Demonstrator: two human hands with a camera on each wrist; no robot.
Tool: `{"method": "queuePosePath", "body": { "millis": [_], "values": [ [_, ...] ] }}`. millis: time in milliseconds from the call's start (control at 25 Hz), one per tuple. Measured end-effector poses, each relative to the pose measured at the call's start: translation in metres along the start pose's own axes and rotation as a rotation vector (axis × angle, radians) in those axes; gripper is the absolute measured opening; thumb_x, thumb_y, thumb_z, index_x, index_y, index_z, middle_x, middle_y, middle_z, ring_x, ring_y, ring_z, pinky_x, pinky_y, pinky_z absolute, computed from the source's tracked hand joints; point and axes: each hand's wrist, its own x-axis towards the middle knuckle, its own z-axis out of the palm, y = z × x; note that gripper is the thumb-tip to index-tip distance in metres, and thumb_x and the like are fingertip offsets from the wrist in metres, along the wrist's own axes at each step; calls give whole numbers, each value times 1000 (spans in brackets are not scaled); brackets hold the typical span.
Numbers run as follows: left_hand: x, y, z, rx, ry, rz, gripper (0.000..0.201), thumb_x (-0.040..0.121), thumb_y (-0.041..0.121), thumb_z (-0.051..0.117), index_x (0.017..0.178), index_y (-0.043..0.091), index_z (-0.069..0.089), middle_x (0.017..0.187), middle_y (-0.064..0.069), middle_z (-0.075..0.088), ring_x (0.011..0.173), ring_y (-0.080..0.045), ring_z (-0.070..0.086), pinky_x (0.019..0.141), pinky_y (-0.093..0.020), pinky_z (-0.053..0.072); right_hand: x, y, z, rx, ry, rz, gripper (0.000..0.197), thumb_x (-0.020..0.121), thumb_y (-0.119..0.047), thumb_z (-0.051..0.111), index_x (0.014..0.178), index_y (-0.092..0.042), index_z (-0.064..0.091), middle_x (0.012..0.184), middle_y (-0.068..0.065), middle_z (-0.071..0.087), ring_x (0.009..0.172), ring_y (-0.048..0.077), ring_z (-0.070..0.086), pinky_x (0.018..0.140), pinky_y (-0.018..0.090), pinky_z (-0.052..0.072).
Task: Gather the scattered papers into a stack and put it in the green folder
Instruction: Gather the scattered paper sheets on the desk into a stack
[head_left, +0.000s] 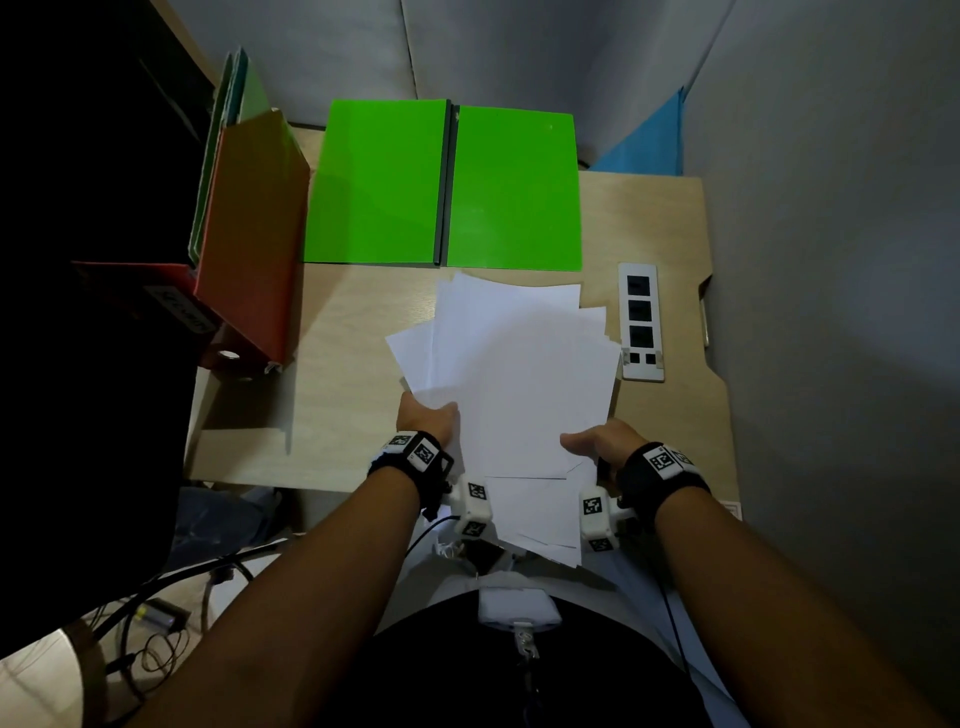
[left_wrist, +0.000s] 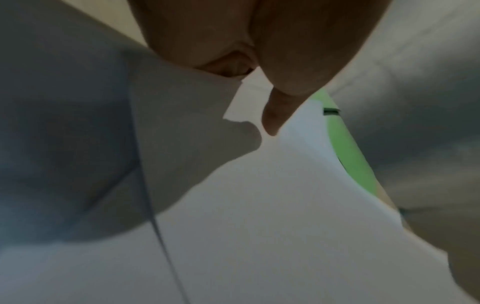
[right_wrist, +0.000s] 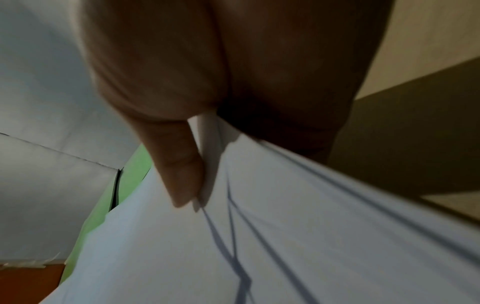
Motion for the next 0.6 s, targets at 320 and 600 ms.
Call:
{"method": "queuePosePath", "body": {
  "millis": [320, 600],
  "values": [
    [8, 10, -25, 584, -200, 226, 55, 94, 6, 47, 145, 13, 25, 116, -23, 57, 90, -35, 55, 72, -39, 44, 19, 4, -8, 253, 8, 107, 107, 48, -72, 73, 135, -14, 50, 134, -2, 54, 127, 33, 52, 106, 51, 41],
    [-7, 13, 1, 270, -234, 285, 104, 91, 12, 64, 154, 23, -19, 162, -14, 18, 144, -33, 32, 111, -40, 33, 6, -8, 15, 52, 116, 16, 77, 57, -59, 80, 108, -3, 63, 106, 13, 66, 97, 31, 64, 93, 39, 48]
  ]
}}
